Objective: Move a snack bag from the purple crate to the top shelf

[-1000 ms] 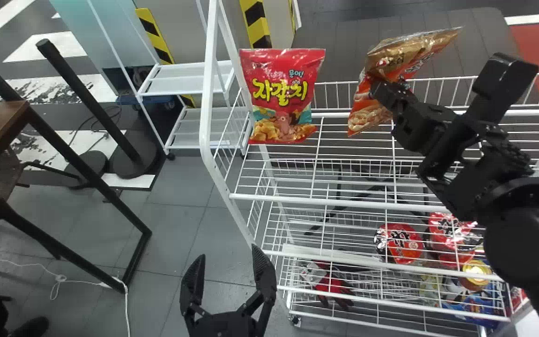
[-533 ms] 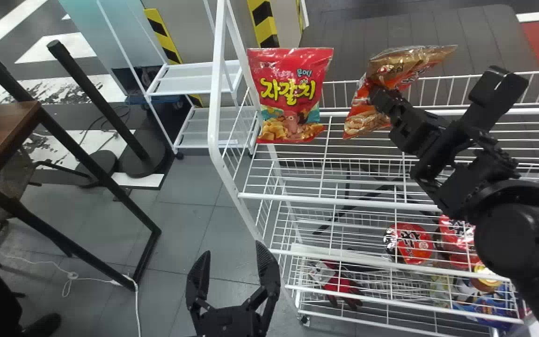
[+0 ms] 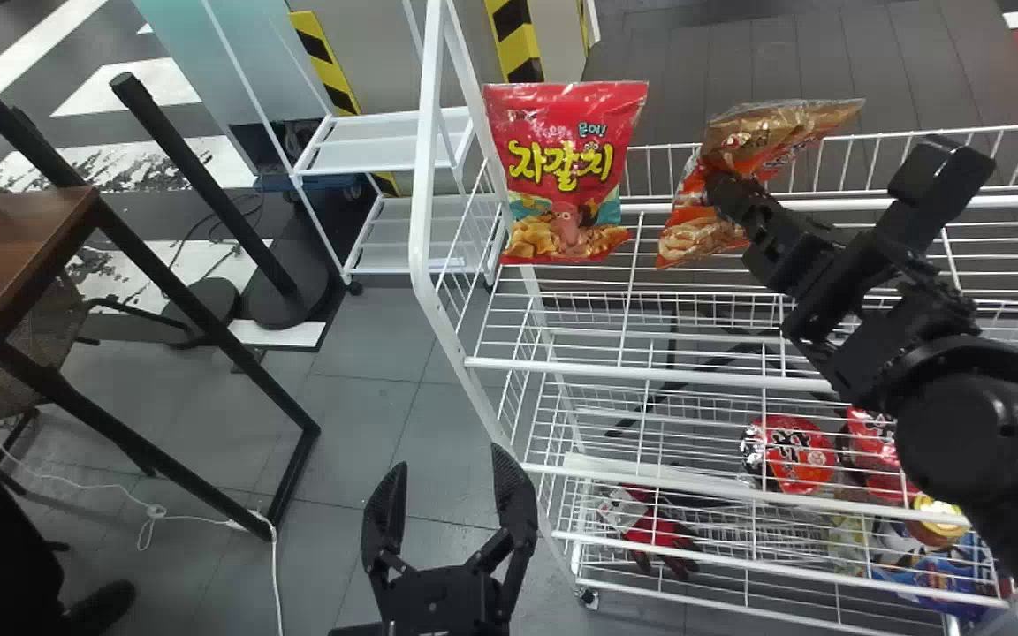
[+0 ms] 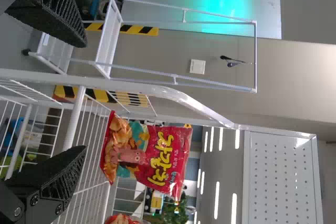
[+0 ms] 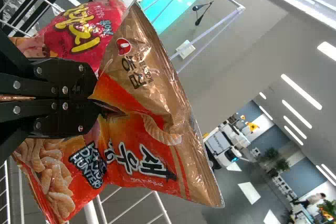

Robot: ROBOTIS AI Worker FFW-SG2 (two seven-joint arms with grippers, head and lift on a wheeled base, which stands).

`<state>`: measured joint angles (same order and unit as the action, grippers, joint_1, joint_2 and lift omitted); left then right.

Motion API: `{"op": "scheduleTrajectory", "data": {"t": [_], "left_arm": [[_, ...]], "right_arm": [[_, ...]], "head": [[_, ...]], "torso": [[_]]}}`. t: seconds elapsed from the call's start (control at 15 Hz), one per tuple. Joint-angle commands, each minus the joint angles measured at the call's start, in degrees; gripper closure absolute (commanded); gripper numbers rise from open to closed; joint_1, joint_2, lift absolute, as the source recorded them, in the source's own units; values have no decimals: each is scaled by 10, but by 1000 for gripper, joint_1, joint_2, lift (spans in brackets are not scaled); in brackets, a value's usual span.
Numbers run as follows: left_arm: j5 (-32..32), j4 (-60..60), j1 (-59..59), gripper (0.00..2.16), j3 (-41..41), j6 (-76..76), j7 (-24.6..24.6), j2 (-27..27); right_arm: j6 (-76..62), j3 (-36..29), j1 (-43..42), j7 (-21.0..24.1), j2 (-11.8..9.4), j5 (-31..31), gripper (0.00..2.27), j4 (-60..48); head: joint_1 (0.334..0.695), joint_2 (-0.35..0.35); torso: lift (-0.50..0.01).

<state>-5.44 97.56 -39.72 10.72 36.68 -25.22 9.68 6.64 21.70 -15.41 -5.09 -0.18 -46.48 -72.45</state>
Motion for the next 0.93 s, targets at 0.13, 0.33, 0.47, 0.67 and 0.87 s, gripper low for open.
{"op": "scheduleTrajectory", "data": {"t": [0.13, 0.33, 0.47, 0.67, 0.87], "left_arm": [[0, -2, -1, 130, 1, 4, 0, 0], [0, -3, -1, 130, 1, 11, 0, 0], [0, -2, -2, 130, 2, 13, -1, 0], [0, -2, -4, 130, 3, 15, -1, 0], [0, -1, -4, 130, 3, 15, -1, 2]], "right_arm": [[0, 0, -19, -17, 2, -16, 1450, 45], [4, 0, -26, -26, 2, -15, 1082, 56], [5, 0, -27, -29, 2, -14, 876, 57], [9, 1, -31, -32, 2, -11, 768, 57], [9, 3, -34, -33, 2, -11, 714, 62]], "head": [[695, 310], [695, 309], [695, 309], [695, 311], [695, 312]], "torso": [[-1], [-1], [-1], [-1], [-1]]}}
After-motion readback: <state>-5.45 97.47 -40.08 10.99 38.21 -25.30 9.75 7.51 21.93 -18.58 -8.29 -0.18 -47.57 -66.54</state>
